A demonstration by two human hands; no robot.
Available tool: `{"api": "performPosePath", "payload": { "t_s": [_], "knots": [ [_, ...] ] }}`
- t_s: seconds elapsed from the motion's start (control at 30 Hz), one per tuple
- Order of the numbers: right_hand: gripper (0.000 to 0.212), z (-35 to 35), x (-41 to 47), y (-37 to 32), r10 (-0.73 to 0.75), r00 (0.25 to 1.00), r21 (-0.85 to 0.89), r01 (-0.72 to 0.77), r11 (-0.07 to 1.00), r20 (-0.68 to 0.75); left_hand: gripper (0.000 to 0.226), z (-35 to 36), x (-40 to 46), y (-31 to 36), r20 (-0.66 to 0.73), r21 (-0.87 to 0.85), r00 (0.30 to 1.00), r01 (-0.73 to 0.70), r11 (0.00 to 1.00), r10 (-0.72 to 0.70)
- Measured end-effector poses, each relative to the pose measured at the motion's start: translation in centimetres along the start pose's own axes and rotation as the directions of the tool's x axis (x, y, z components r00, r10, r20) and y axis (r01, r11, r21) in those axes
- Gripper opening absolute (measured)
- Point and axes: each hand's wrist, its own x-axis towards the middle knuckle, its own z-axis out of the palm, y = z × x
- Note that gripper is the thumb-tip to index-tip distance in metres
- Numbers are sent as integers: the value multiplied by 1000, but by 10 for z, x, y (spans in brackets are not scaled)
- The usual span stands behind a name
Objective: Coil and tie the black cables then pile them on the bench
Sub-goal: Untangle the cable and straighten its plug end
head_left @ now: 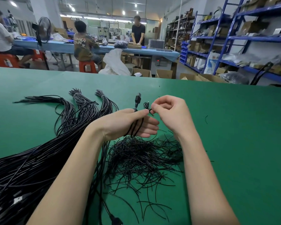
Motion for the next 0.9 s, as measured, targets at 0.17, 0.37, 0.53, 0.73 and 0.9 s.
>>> {"api": "performPosePath", "payload": {
  "t_s": [0.17, 0.37, 0.53, 0.73, 0.9],
  "knots": [
    [12, -8, -1, -5, 52, 990, 11, -54, 998, 128, 42, 3, 1, 1, -134, -112, 989, -72, 991, 56],
    [10, -8, -5, -9, 215, 931, 47, -239, 970, 297, 32, 2, 6, -1, -159, -186, 983, -126, 974, 96],
    [6, 3, -7, -2, 143, 984, -20, -142, 990, 106, 28, 7, 10, -5, -205, -229, 974, -138, 964, 91],
    [15, -24, -5, 1, 144, 951, -173, -99, 980, 273, 29, 8, 14, -8, -164, -210, 983, -118, 971, 84],
    [22, -30, 5, 9, 30, 989, 61, -39, 997, 143, 28, 10, 11, -12, -17, -86, 990, -138, 987, 137]
  ]
}}
